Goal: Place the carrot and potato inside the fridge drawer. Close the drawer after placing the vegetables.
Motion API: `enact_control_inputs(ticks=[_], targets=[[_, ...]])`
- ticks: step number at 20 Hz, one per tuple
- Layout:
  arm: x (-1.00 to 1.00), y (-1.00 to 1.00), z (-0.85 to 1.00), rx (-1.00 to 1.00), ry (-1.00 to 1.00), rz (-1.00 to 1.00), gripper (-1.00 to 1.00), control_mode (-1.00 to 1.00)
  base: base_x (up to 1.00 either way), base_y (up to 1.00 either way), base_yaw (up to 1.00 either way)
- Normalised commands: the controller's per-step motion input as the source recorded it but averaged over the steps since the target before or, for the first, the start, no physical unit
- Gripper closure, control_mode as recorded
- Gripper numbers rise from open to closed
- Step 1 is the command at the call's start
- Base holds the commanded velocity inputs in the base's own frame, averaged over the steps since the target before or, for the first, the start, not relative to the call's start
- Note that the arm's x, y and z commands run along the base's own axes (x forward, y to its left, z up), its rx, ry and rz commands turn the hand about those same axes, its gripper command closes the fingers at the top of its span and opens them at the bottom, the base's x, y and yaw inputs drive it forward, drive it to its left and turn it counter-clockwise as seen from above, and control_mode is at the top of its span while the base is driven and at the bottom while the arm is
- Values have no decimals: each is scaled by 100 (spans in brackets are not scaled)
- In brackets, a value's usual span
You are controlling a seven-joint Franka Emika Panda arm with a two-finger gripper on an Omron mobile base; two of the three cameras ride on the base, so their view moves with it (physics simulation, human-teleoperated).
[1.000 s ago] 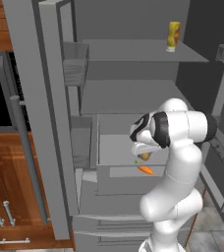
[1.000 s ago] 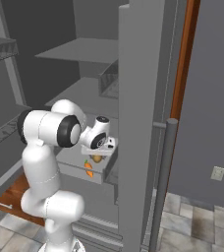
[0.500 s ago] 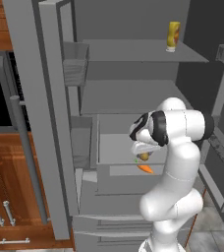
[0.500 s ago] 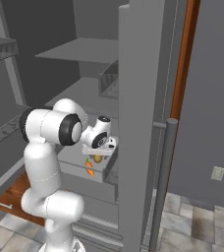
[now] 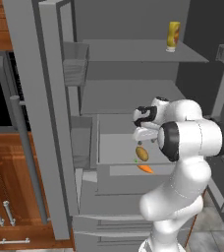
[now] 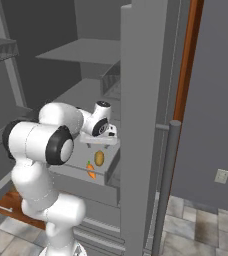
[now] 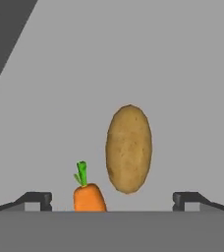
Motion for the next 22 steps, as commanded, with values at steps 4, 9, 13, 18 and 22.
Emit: enact_control_inputs(ticks=[4,9,13,18,22], targets=[[-74,38,64,0,0,0,-100,-100,0,0,0],[-99,62,27,-1,0,0,-100,-100,0,0,0],[-92,74,26,-4,0,0,-100,-100,0,0,0],[-71,62,28,-6,0,0,-100,-100,0,0,0],[-57,60,7,-8,0,0,-100,-100,0,0,0]])
